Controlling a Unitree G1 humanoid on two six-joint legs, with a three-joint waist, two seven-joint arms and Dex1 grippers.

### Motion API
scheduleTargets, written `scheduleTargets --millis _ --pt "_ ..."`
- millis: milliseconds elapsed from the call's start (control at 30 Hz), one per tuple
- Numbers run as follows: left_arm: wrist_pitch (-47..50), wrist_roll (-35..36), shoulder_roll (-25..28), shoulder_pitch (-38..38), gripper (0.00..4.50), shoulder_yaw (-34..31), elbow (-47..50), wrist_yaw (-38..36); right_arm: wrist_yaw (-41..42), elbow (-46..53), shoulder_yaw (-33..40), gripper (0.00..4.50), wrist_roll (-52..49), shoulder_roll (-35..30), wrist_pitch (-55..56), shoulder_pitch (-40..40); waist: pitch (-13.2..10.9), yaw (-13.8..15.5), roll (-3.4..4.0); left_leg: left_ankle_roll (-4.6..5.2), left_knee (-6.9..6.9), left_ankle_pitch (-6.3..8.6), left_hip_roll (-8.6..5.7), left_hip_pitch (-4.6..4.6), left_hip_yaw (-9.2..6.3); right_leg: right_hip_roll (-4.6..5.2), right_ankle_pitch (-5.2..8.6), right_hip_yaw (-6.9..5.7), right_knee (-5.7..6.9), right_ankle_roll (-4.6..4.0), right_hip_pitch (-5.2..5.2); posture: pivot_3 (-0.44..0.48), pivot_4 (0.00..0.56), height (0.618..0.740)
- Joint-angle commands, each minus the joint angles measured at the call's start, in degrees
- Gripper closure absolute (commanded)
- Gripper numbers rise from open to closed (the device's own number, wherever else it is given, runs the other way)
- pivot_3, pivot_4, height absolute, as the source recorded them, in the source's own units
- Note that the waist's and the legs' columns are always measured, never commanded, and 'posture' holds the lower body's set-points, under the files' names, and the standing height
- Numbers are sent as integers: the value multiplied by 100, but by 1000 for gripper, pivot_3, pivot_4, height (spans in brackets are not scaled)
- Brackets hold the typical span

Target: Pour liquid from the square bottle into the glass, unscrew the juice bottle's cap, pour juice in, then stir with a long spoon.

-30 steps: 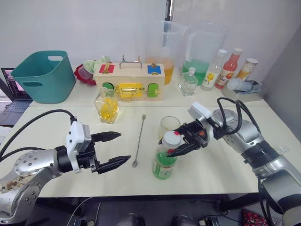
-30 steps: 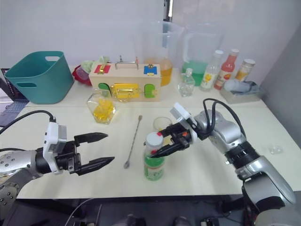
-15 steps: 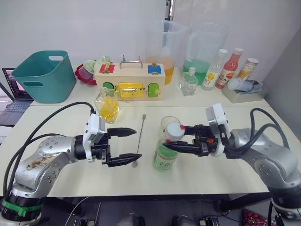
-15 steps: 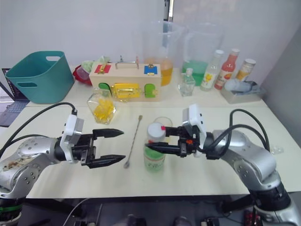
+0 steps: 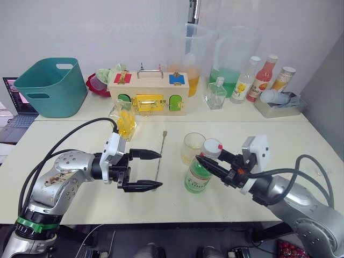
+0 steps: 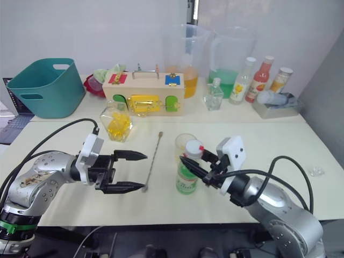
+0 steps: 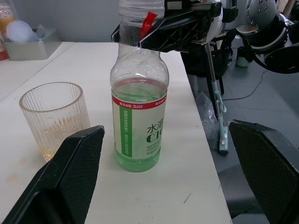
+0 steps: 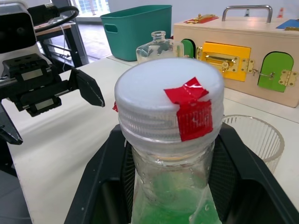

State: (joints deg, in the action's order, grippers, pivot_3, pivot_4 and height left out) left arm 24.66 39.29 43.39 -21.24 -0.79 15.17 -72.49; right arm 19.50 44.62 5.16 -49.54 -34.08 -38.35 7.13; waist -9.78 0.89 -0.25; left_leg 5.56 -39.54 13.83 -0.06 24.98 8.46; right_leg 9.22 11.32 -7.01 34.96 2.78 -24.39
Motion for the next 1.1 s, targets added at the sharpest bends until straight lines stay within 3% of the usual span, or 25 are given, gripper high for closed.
scheduleTargets --millis 33,100,300,433,600,800,1100 --pt "-127 -51 -23 -9 0 -55 64 -37 -68 51 -25 2959 77 74 9 -127 1 -2 -1 0 0 0 0 0 0 0 0 0 0 0 1 0 150 740" --pt "-132 -69 -34 20 0 -60 80 -3 -35 -22 10 1917 79 73 15 -88 1 -9 -1 0 0 0 0 -1 0 -1 0 0 0 0 1 0 150 740" --pt "-29 -32 -4 250 0 -219 317 258 576 -387 334 25 -264 -251 -61 293 1 -16 -1 2 -1 -1 2 -1 0 -2 0 2 2 -1 -1 0 150 740" --pt "38 14 61 518 0 -375 570 457 1761 -1031 625 25 -846 -957 -316 740 0 -12 -2 7 -5 1 0 -1 -2 -1 0 1 -3 -1 5 0 150 740" --pt "160 97 87 749 0 -597 849 698 3659 -1831 323 25 -498 -1708 -20 1302 -1 -8 -1 15 -15 3 7 0 -10 -6 0 -3 -3 -1 9 0 150 740" --pt "291 147 184 1105 0 -814 1220 931 5606 -3450 -795 25 642 -1547 905 2712 -1 -43 -1 23 -24 7 9 -1 -8 -4 0 1 0 -1 9 0 150 740" --pt "410 269 302 1377 0 -1106 1511 1198 6614 -4803 -1303 25 1375 -697 1601 3483 -1 -27 -4 23 -28 7 2 2 -8 3 -2 -2 2 1 11 0 150 740"
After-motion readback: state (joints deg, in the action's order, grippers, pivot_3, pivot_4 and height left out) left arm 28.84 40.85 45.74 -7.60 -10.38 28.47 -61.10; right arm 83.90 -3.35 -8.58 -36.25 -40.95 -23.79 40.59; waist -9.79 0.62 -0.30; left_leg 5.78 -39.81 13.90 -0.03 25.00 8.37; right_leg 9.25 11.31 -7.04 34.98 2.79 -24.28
